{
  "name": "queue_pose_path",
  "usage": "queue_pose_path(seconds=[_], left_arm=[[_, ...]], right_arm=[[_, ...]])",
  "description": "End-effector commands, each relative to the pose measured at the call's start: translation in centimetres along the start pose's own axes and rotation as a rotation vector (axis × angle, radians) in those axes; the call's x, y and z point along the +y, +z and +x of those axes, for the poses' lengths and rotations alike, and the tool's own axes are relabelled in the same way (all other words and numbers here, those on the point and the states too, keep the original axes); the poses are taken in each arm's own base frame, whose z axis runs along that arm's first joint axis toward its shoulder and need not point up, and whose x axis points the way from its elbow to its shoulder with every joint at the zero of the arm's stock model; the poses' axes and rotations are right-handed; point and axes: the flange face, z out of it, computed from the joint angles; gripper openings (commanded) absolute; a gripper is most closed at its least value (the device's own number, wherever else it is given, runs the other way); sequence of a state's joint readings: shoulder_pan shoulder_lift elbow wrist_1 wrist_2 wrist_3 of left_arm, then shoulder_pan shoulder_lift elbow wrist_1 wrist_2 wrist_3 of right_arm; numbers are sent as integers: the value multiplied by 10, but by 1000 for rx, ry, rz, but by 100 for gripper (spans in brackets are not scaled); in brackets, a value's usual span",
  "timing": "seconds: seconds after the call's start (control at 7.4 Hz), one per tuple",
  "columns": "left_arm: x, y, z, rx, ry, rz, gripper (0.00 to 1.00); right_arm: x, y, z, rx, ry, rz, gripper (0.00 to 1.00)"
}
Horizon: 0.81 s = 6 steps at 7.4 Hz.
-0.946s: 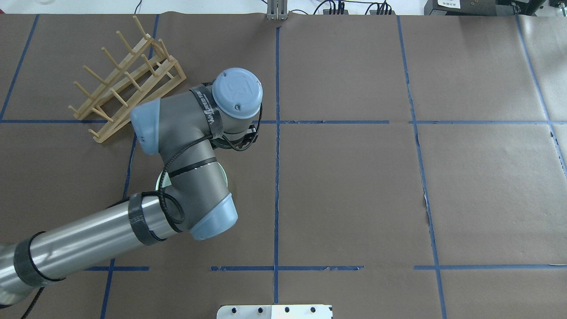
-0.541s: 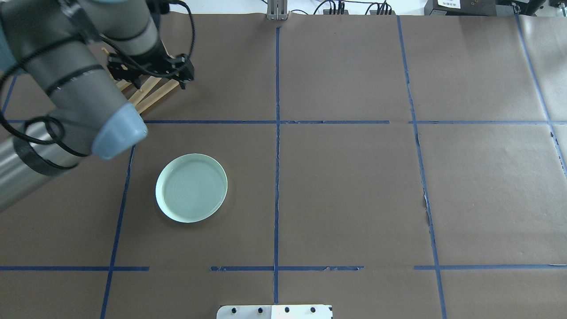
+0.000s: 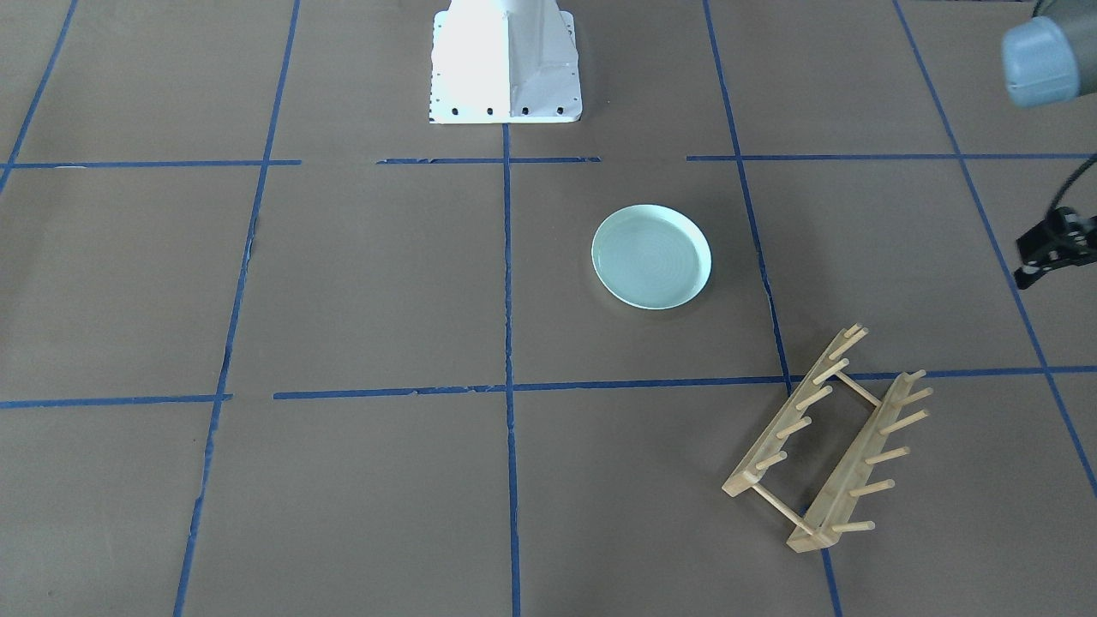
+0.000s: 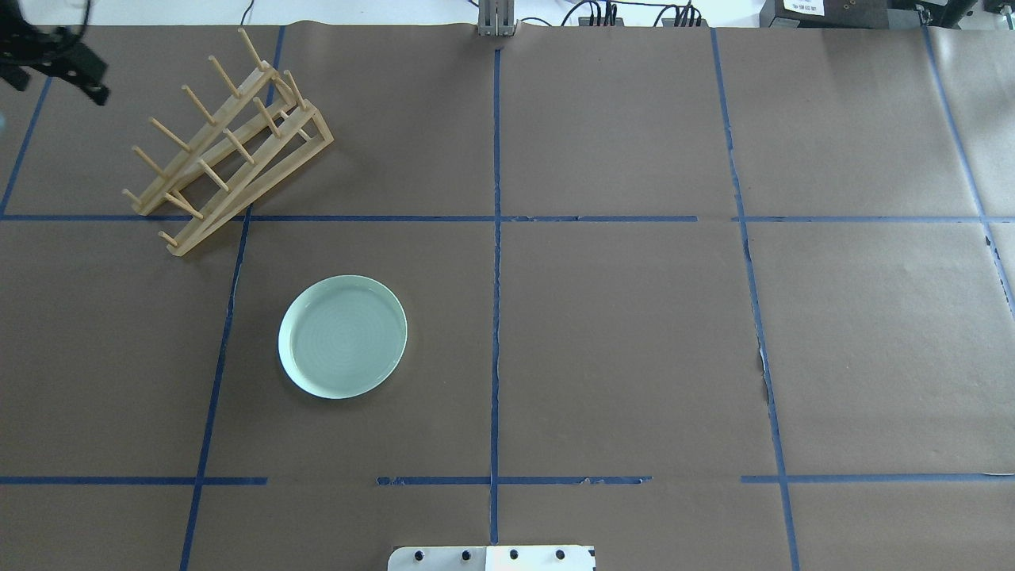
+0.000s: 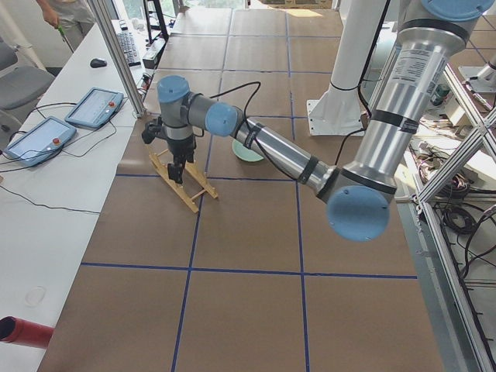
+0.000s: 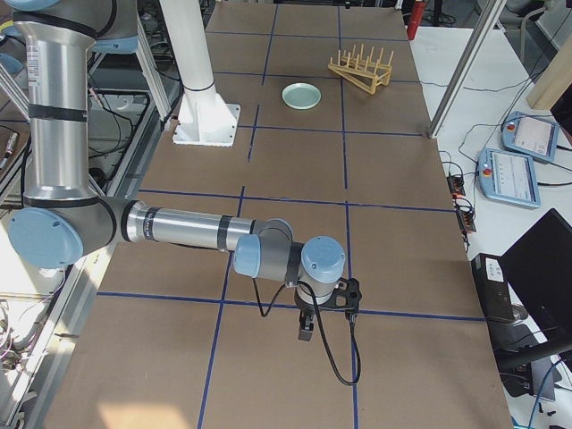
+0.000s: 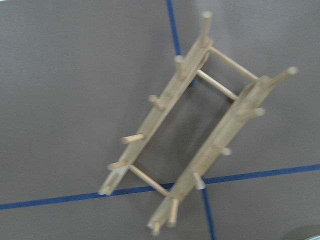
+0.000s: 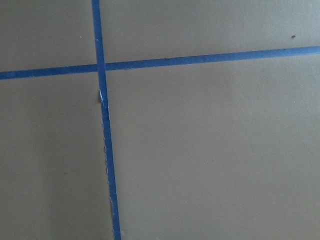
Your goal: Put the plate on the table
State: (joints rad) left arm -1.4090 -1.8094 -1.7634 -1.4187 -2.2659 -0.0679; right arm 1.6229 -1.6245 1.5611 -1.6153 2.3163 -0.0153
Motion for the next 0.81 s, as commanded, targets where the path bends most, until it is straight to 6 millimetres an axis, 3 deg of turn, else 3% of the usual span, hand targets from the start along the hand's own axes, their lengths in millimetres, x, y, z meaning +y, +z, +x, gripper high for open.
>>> queue_pose_path(seconds=[0.0,0.14,0.54,0.68], left_arm=[[110,31,-128,-19,-54,-20,100],[142,48,-145,-12,-110,-59,100],[153,59,-153,12,-142,-83,100],[149,59,-148,57,-142,-77,100]], right_arm=[[0,0,0,0,1,-1,100],[0,0,0,0,1,-1,100],[0,0,0,0,0,0,100],[0,0,0,0,1,-1,100]])
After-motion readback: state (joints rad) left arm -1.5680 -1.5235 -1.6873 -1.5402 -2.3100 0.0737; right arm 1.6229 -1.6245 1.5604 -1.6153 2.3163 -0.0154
